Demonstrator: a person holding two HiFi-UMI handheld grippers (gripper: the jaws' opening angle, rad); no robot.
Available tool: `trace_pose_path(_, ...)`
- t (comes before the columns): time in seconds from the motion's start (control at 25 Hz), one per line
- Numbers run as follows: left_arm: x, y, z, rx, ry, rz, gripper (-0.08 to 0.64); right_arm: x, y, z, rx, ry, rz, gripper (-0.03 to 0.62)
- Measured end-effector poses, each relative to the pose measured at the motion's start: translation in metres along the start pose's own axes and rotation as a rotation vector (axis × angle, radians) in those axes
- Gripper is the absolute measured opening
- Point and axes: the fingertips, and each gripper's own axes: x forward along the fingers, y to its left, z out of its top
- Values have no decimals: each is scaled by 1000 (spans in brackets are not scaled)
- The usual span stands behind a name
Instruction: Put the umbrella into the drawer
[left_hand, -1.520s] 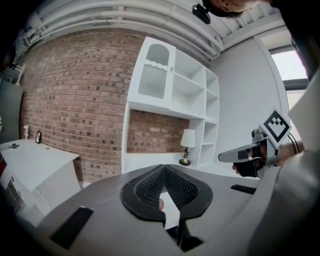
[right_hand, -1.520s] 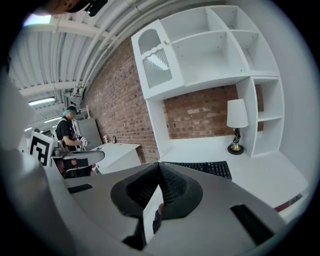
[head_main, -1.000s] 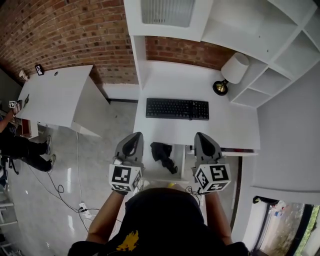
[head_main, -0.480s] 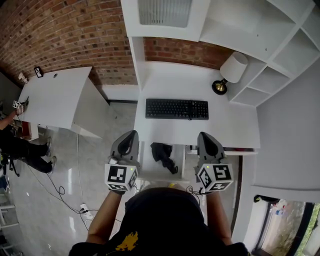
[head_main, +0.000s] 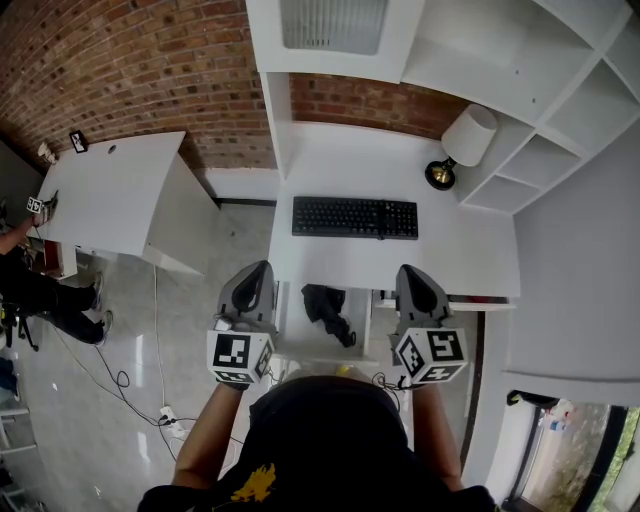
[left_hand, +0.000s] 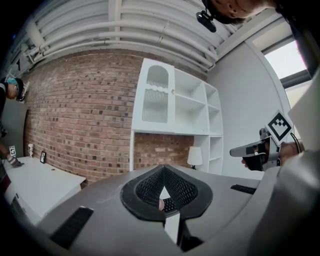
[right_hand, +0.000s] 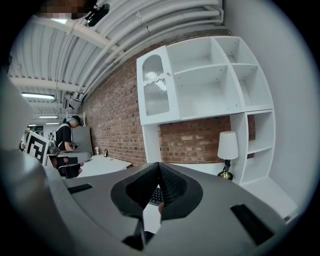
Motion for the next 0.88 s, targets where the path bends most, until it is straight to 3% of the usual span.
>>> trace_pose_path(0.48,-5,1,1,1,-4,0,17,-5,2,2,1,-6,-6,2)
trace_pose_path(0.88,-11,0,-1,0,-3,-3,17,-9,11,-1,-54,15,4,2)
